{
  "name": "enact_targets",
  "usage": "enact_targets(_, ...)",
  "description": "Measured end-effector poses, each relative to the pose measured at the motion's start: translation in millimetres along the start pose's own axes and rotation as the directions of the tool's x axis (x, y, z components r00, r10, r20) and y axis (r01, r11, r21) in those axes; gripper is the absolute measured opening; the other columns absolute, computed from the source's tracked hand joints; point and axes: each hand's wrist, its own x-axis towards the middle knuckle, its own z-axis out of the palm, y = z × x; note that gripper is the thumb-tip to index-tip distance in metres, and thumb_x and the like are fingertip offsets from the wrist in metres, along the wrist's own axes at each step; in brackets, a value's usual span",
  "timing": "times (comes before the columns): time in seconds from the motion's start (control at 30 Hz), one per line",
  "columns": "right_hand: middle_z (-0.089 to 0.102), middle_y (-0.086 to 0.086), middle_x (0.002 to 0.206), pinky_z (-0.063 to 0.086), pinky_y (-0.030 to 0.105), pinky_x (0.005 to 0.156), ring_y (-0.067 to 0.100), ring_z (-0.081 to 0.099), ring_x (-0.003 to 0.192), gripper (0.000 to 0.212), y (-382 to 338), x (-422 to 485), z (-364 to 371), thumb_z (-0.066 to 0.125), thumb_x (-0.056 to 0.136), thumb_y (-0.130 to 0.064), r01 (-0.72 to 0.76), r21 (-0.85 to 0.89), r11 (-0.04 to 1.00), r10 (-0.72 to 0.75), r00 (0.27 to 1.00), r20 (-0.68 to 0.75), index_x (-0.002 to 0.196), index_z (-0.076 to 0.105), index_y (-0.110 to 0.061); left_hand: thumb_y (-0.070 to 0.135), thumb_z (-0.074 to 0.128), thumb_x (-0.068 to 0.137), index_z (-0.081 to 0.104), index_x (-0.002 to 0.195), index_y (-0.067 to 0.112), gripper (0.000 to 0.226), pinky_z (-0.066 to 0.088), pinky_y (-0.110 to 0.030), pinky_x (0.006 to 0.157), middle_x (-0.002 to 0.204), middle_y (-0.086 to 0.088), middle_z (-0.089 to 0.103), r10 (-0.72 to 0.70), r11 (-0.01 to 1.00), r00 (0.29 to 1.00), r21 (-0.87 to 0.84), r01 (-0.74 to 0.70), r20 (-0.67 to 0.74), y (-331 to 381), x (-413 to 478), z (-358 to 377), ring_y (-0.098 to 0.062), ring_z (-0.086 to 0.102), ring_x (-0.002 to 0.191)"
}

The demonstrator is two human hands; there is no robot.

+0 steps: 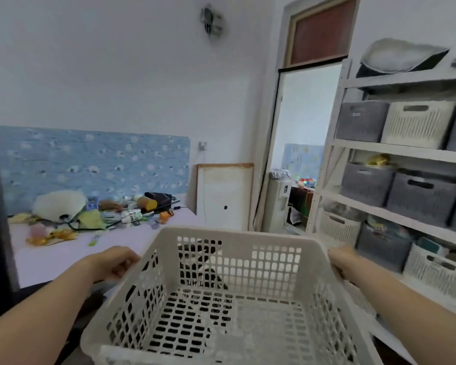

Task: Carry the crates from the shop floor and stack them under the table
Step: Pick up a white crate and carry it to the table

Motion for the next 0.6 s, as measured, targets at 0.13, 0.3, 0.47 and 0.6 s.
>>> enact_targets(0.13,0.045,0.008,0.076,0.038,0.024,0.055,0.021,0.043,0.063,0.022,-28,68,54,0.043,0.096,-0.002,0.054,-0.11,0.992,-0.041,0.992,0.12,0.075,0.044,-0.008,0.023,0.055,0.096,0.049,0.081,0.006,0.024,0.039,-0.027,0.048,0.058,-0.008,0.042,-0.106,0.994,0.993,-0.039,0.104,-0.057,-4,44,1,-0.02,0.038,0.048)
enact_targets(0.3,0.036,0.008,0.058,0.025,0.026,0.046,0.016,0.028,0.052,0.031,-47,144,138,0.041,0.087,0.009,0.014,-0.154,0.988,0.026,0.967,0.255,0.063,0.035,-0.011,0.025,0.055,0.096,0.06,0.077,-0.001,0.033,0.056,-0.037,0.06,0.057,-0.014,0.058,-0.213,0.974,0.973,-0.09,0.206,-0.085,-17,114,-9,-0.025,0.056,0.048)
enact_targets(0.47,0.037,0.009,0.058,0.028,0.026,0.048,0.018,0.028,0.052,0.022,-70,216,238,0.042,0.085,0.008,0.043,-0.197,0.979,0.038,0.92,0.389,0.069,0.04,-0.007,0.024,0.056,0.097,0.06,0.076,-0.001,0.033,0.053,-0.032,0.053,0.061,-0.015,0.06,-0.273,0.961,0.95,-0.088,0.262,-0.154,-24,204,-24,-0.028,0.058,0.052)
enact_targets(0.6,0.043,0.015,0.07,0.027,0.03,0.052,0.019,0.032,0.054,0.016,-94,280,316,0.037,0.086,0.011,0.034,-0.222,0.974,0.066,0.902,0.427,0.084,0.044,-0.003,0.021,0.049,0.1,0.059,0.09,-0.007,0.031,0.051,-0.043,0.073,0.078,-0.02,0.058,-0.373,0.923,0.92,-0.15,0.354,-0.124,-38,284,-28,-0.03,0.054,0.069)
